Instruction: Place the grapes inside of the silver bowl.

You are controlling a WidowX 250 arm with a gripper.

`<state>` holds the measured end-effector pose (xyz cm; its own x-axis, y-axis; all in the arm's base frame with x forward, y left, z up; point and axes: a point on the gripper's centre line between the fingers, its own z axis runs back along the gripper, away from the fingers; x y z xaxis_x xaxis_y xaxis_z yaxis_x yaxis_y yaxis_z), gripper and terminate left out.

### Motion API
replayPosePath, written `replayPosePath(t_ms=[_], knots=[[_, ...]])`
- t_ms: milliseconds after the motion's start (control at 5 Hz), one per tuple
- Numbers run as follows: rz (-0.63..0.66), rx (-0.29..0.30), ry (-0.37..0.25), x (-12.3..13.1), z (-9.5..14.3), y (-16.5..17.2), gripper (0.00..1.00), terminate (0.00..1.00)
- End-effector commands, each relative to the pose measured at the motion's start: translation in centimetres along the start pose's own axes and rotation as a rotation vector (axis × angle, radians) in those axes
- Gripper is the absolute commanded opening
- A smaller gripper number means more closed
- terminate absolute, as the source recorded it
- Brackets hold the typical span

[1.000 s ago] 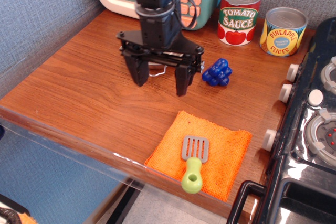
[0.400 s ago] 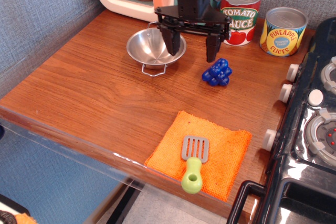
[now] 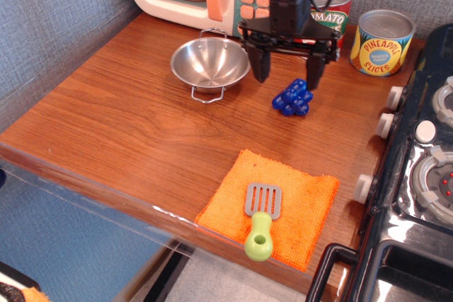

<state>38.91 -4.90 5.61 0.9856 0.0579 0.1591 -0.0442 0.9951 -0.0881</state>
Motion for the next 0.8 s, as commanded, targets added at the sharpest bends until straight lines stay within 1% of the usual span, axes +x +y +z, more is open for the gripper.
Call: replayPosePath(t_ms=[0,200,600], knots=[[-0.031,-0.011,-0.032,1.0,0.0,-1.7,1.00,0.00],[-0.026,0.030,0.007,0.9,-1.5,-0.9,1.00,0.00],[-0.024,0.053,0.038,0.5,-2.1,-0.5,1.00,0.00]])
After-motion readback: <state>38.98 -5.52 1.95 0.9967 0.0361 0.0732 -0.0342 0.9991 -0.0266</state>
